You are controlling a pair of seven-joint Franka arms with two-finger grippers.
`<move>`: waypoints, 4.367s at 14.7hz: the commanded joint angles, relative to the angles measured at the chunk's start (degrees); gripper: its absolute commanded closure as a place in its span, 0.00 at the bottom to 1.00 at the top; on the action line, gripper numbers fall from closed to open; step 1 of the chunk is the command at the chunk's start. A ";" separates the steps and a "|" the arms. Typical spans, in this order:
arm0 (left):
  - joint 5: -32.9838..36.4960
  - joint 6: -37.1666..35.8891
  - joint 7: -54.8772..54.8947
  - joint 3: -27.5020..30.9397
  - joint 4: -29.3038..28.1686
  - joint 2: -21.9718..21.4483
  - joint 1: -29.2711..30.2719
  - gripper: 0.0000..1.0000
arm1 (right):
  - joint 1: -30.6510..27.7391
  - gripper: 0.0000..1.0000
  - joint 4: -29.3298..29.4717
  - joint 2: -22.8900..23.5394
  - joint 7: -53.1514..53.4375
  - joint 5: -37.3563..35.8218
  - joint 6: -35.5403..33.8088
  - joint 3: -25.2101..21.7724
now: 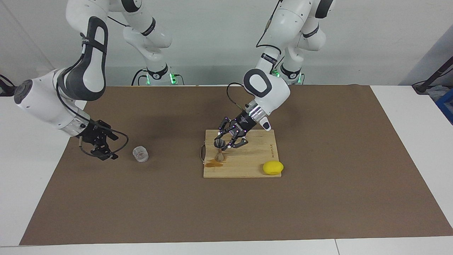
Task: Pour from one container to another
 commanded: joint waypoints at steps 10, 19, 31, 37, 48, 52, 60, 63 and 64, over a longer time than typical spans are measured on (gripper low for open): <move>-1.96 1.56 0.33 0.23 0.41 -1.51 -3.22 0.00 | -2.90 0.02 -0.60 9.79 -1.34 13.62 4.04 0.65; 0.05 -4.04 0.24 0.84 -2.85 -7.84 0.29 0.00 | -2.72 0.02 -4.74 8.21 -2.31 13.80 2.11 1.18; 37.80 -31.37 0.33 1.37 1.45 -8.20 12.42 0.00 | -2.45 0.02 -8.16 6.80 -5.74 16.24 -0.01 1.18; 60.05 -38.86 1.20 1.28 8.48 -6.79 16.64 0.00 | -1.57 0.03 -10.63 5.92 -8.28 20.12 1.14 1.18; 76.08 -38.17 36.93 2.60 11.48 -7.40 16.82 0.00 | -2.19 0.21 -13.71 5.31 -8.20 23.90 6.06 1.18; 82.64 -38.43 45.24 2.95 11.83 -7.75 18.84 0.00 | -2.45 0.75 -13.71 5.13 -8.02 26.62 5.54 1.18; 90.32 -48.61 62.95 2.95 12.62 -12.05 26.47 0.00 | -1.14 1.00 -13.53 0.05 -3.82 26.54 5.00 1.09; 90.50 -52.66 73.95 3.04 12.27 -14.25 32.53 0.00 | 2.98 1.00 -13.01 -2.77 2.07 24.62 5.36 0.83; 90.50 -53.89 76.68 3.04 12.27 -14.78 34.47 0.00 | 4.21 1.00 -12.39 -3.30 4.26 22.60 5.53 0.83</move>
